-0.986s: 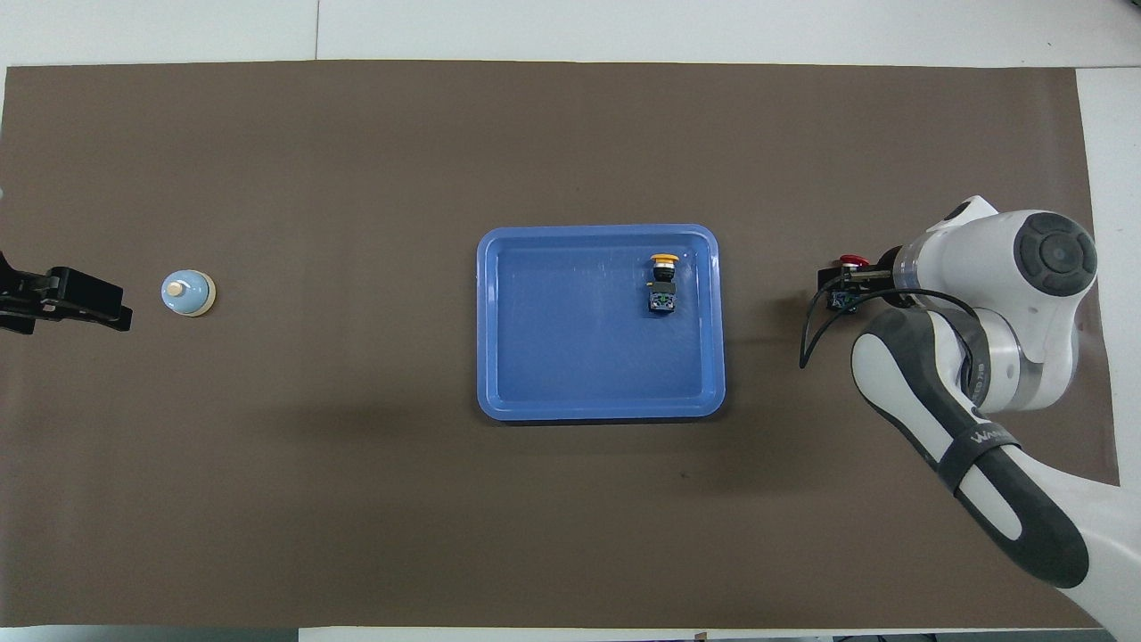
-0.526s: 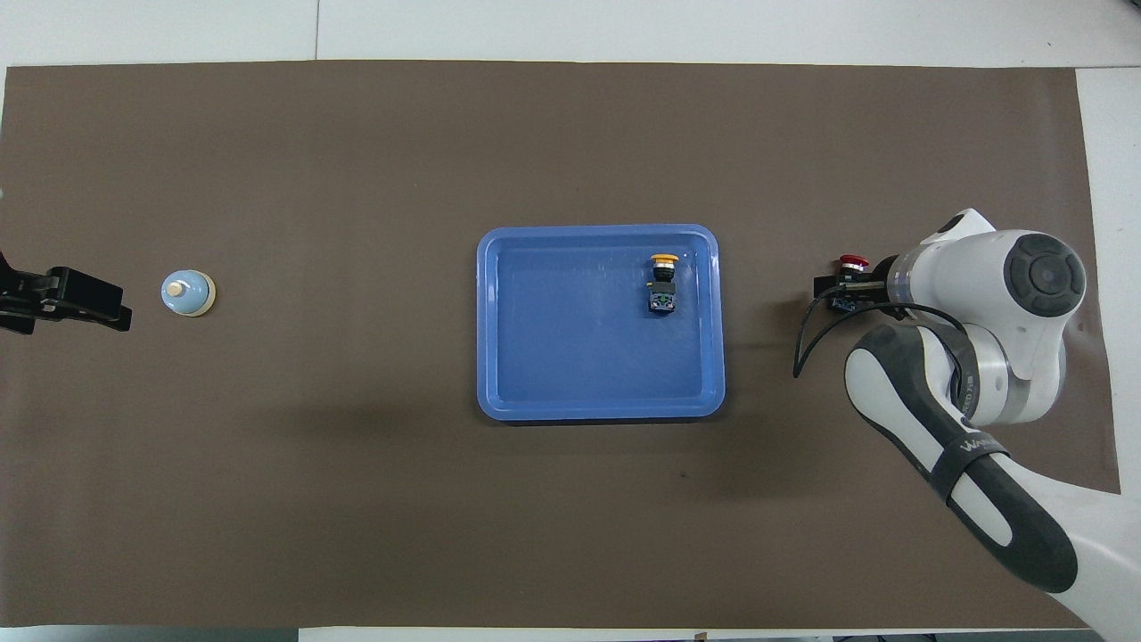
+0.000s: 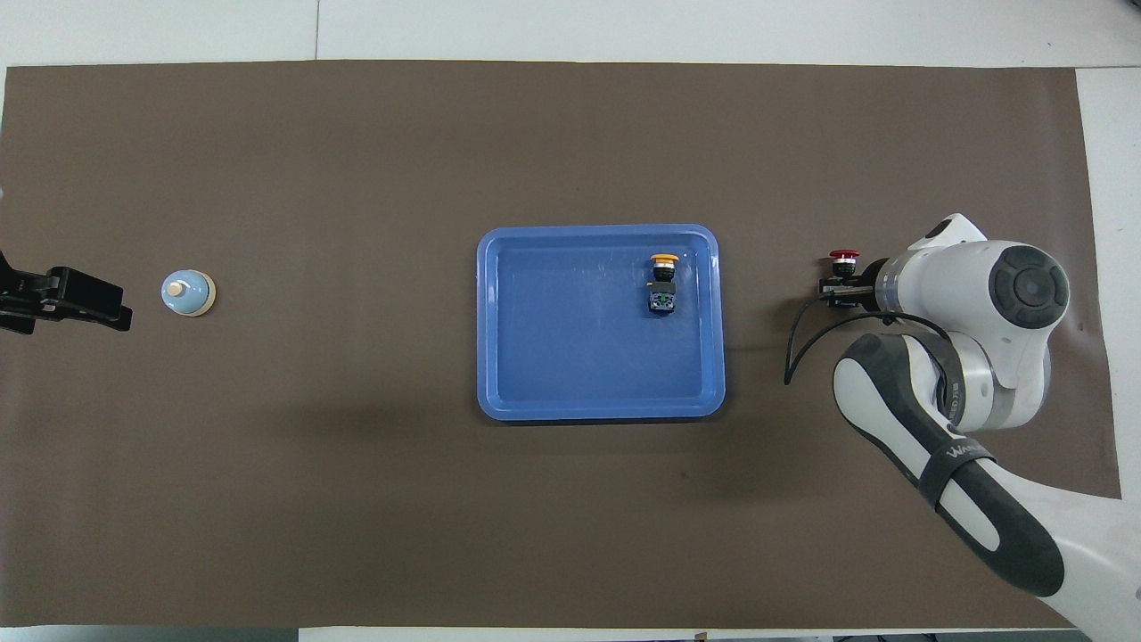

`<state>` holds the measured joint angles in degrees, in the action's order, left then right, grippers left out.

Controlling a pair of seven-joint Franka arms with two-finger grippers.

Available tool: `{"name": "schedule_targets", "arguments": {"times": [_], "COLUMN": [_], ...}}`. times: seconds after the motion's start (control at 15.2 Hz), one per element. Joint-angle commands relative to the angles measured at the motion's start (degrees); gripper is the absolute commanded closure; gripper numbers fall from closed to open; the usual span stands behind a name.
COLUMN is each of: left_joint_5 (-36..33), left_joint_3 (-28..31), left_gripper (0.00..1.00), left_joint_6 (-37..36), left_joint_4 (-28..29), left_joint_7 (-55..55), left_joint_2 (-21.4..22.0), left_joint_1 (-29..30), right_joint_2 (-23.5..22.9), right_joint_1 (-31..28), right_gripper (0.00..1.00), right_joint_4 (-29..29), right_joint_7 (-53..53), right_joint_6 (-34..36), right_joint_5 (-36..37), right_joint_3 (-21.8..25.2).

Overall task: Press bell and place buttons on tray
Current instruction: 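Move the right gripper to the red-capped button and grasp it, then place the red button in the tray beside the yellow one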

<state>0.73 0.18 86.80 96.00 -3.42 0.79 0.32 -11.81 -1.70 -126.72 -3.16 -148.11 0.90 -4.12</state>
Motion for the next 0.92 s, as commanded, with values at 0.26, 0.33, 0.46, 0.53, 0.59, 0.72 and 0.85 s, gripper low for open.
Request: {"name": "schedule_targets", "arguments": {"times": [0.26,0.33,0.46,0.53,0.59,0.72,0.85], "left_joint_5": [-0.12,-0.12,-0.12,-0.12,-0.12,-0.12,-0.12], "left_joint_3": [0.26,0.26,0.26,0.26,0.26,0.26,0.26], "left_gripper": [0.00,0.00,0.00,0.00,0.00,0.00,0.00], "left_joint_6": [-1.11,-1.11,-1.11,-1.11,-1.11,-1.11,-1.11], "left_joint_4": [-0.73,-0.73,-0.73,-0.73,-0.73,-0.73,-0.73], "left_joint_7": [0.08,0.08,0.08,0.08,0.08,0.08,0.08], "left_joint_2": [0.18,0.18,0.18,0.18,0.18,0.18,0.18], "left_joint_1": [-0.14,-0.14,-0.14,-0.14,-0.14,-0.14,-0.14], "right_joint_2": [-2.95,-3.57,-4.45,-5.15,-6.20,-9.53,-12.96], "right_joint_1": [10.64,12.66,18.28,20.66,22.95,26.12,28.84], "right_gripper": [1.00,1.00,1.00,1.00,1.00,1.00,1.00], "right_joint_4": [22.72,24.75,27.40,28.10,28.72,31.35,32.41], "right_joint_7": [-10.26,-13.16,-19.66,-22.22,-24.77,-28.99,-33.56], "right_joint_6": [24.60,26.54,28.66,28.76,28.67,28.41,25.35], "right_joint_5": [-1.16,-0.99,-0.46,-0.37,-0.02,0.16,0.25], "right_joint_3": [-0.19,-0.19,-0.10,-0.02,-0.02,0.07,-0.02]}}
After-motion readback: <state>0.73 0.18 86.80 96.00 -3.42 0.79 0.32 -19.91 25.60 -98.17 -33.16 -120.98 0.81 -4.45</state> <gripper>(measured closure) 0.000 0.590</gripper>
